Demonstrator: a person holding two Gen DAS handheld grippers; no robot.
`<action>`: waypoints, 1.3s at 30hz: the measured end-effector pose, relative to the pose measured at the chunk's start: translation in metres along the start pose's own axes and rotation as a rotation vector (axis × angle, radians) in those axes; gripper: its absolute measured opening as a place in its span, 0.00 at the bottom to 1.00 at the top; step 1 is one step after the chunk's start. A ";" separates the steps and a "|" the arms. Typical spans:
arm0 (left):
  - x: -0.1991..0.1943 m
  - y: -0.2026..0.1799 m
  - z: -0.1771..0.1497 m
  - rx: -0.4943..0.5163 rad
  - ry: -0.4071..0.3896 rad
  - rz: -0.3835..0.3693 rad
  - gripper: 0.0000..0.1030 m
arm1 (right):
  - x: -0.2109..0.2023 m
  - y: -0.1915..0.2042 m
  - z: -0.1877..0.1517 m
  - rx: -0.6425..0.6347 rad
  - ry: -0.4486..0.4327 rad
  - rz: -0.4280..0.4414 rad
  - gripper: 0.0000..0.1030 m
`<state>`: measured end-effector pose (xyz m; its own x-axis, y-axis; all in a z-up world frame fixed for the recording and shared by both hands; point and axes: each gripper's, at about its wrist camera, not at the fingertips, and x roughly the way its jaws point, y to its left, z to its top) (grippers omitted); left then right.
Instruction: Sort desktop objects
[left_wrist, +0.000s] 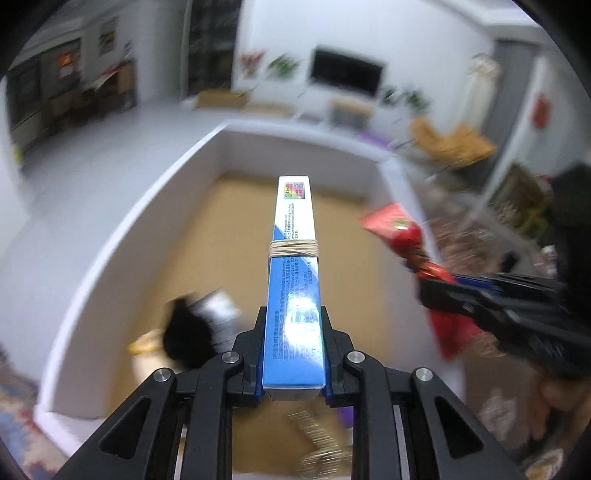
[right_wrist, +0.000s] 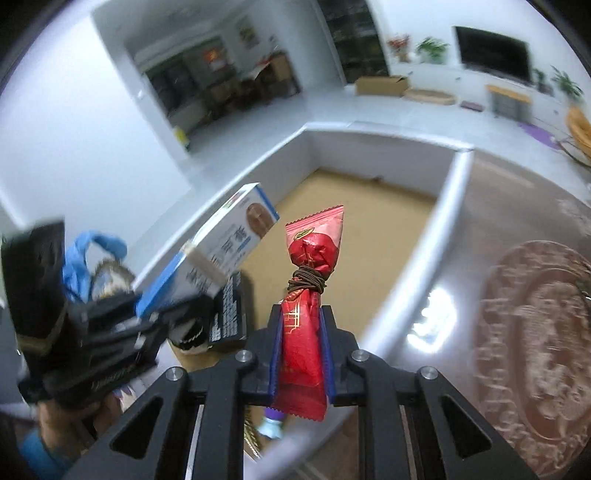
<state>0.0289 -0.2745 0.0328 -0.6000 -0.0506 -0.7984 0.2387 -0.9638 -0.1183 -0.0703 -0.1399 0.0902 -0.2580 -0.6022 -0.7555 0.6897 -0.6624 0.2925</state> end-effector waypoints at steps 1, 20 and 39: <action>0.010 0.012 -0.002 -0.017 0.045 0.050 0.24 | 0.014 0.010 -0.005 -0.030 0.025 -0.014 0.23; -0.050 -0.001 -0.030 -0.077 -0.189 0.104 0.85 | -0.086 -0.075 -0.099 -0.032 -0.312 -0.428 1.00; -0.049 -0.283 -0.056 0.399 -0.133 -0.284 0.93 | -0.137 -0.308 -0.244 0.455 -0.071 -0.711 1.00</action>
<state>0.0333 0.0155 0.0724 -0.6969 0.2205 -0.6825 -0.2432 -0.9678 -0.0644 -0.0826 0.2550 -0.0396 -0.5800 0.0089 -0.8145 0.0118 -0.9997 -0.0193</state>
